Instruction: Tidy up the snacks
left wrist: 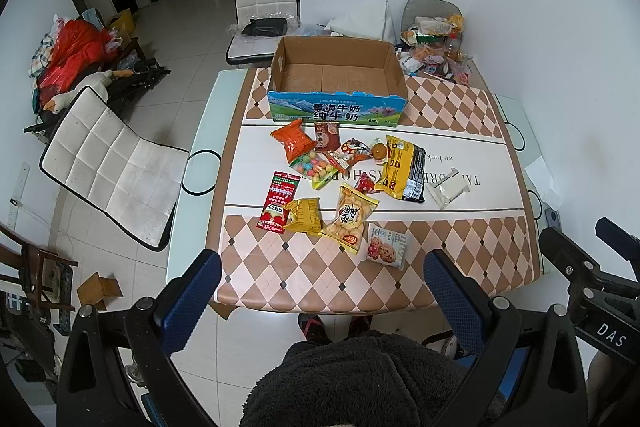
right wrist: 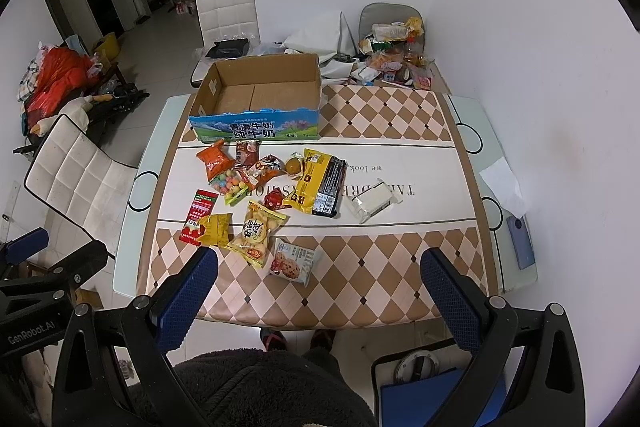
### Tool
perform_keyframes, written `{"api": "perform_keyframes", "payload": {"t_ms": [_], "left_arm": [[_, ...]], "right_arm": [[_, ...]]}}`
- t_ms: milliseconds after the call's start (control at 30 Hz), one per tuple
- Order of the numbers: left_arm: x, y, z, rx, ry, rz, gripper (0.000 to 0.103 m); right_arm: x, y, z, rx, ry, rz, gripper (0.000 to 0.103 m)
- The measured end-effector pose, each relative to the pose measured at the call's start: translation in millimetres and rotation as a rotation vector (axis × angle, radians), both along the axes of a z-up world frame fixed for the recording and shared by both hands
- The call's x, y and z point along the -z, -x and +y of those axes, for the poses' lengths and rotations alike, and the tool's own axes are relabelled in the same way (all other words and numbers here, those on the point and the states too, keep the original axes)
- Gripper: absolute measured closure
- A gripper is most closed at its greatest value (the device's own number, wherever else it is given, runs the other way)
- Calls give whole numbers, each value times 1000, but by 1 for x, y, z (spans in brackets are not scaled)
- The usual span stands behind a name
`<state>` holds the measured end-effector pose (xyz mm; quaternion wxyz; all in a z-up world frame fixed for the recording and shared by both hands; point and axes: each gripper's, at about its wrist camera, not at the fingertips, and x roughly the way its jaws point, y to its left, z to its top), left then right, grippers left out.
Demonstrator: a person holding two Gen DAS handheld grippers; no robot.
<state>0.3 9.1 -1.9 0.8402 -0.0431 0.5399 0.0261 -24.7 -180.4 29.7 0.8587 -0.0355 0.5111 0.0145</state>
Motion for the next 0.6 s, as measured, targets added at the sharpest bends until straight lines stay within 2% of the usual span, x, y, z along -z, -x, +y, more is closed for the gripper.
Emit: {"api": "perform_keyframes", "payload": {"t_ms": [167, 333, 533, 600], "left_arm": [[8, -9, 5, 8, -2, -8, 0], [42, -33, 9, 28, -14, -20, 0], [93, -76, 17, 46, -28, 37, 0], [111, -91, 19, 49, -36, 65, 0]], "right_arm": [[11, 4, 1, 12, -17, 14, 0], [30, -17, -5, 63, -56, 32, 0], [84, -78, -17, 141, -116, 110, 0], [112, -106, -19, 160, -106, 152, 0]]}}
